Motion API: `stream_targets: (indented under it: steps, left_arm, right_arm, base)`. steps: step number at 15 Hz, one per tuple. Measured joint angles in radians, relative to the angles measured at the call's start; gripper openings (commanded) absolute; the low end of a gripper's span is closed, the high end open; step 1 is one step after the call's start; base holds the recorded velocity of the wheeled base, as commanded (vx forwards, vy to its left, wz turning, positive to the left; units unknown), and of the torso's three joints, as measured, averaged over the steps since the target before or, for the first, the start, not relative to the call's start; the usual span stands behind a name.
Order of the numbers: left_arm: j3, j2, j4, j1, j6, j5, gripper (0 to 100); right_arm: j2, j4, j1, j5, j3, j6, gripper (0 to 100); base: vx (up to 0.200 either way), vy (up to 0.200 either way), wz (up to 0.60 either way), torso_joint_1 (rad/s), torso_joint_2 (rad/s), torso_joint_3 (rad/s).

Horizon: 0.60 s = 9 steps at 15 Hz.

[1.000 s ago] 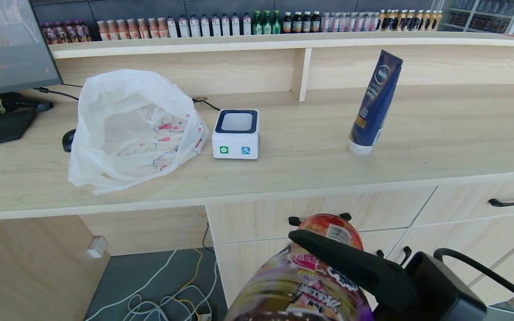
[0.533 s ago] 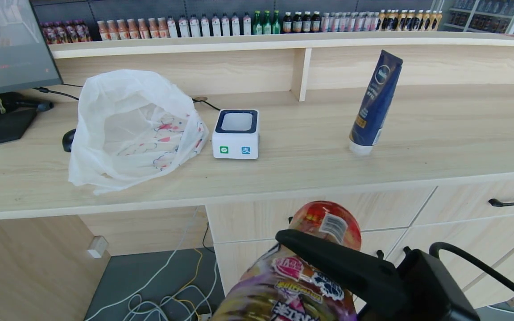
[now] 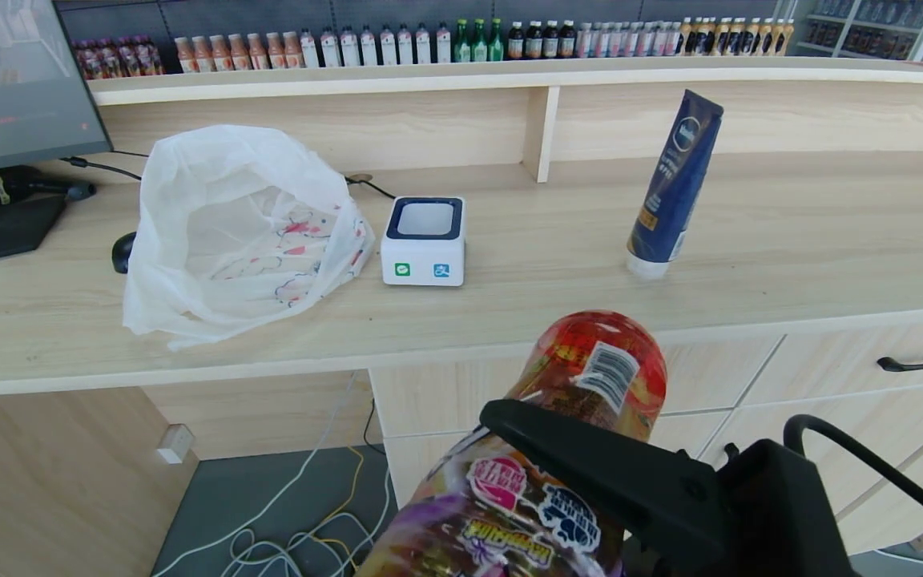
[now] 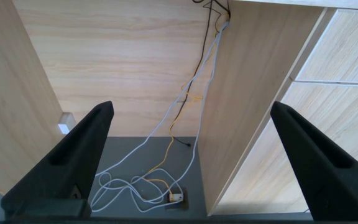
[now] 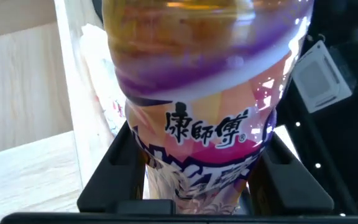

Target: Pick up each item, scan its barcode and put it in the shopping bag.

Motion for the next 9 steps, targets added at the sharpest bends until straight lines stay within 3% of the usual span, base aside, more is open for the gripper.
stream_targets:
  steps: [9]
  left_arm:
    - [0.000, 0.000, 0.000, 0.000, 0.000, 0.000, 100]
  right_arm:
    - [-0.011, -0.003, -0.003, 0.001, -0.020, -0.172, 0]
  base:
    - [0.000, 0.000, 0.00, 0.000, 0.00, 0.000]
